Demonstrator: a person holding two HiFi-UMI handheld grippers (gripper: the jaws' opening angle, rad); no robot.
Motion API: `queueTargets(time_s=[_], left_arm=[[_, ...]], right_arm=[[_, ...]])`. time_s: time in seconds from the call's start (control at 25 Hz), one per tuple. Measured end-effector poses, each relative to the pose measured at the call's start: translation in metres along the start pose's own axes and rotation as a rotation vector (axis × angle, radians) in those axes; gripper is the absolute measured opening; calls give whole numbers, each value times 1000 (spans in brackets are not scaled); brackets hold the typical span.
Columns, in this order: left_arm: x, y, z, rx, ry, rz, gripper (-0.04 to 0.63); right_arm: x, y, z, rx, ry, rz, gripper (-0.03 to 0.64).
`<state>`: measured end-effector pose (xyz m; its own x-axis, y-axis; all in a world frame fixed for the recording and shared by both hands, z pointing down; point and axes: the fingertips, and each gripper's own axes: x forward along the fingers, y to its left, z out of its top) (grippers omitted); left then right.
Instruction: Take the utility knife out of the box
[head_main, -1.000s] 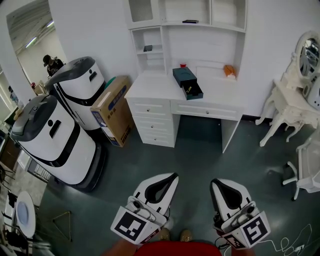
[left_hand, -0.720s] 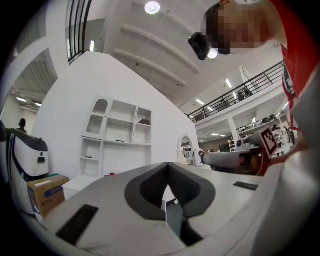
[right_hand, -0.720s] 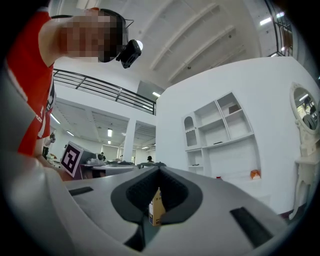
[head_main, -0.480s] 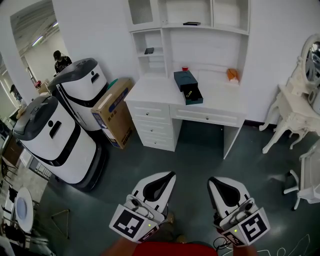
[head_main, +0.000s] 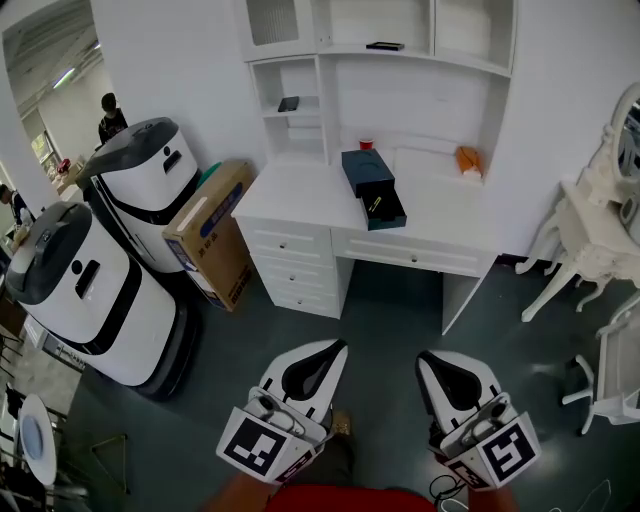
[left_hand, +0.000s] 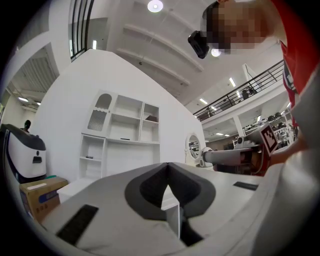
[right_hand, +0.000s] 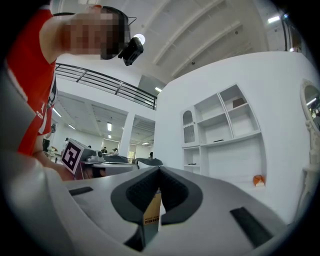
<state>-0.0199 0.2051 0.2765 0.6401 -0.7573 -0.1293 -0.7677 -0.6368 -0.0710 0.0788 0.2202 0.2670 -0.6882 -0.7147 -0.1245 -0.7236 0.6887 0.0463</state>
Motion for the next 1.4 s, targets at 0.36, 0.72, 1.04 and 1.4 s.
queueTargets(time_s=[0.36,0.72,1.04,1.4], left_arm=[[86,120,-26,-10,79,-25,8],[145,191,-41,-38,48,-28,8],[201,242,-57,-27,28,10,8],[279,306,-77,-29,65,107,8]], right_arm=[[133,-84,-11,-19,14,-19,-5],[212,-135,-36,-58,77,9,-3],[269,-201,-70,-75,123,62,-3],[340,-282,-117,-171,261,226,15]])
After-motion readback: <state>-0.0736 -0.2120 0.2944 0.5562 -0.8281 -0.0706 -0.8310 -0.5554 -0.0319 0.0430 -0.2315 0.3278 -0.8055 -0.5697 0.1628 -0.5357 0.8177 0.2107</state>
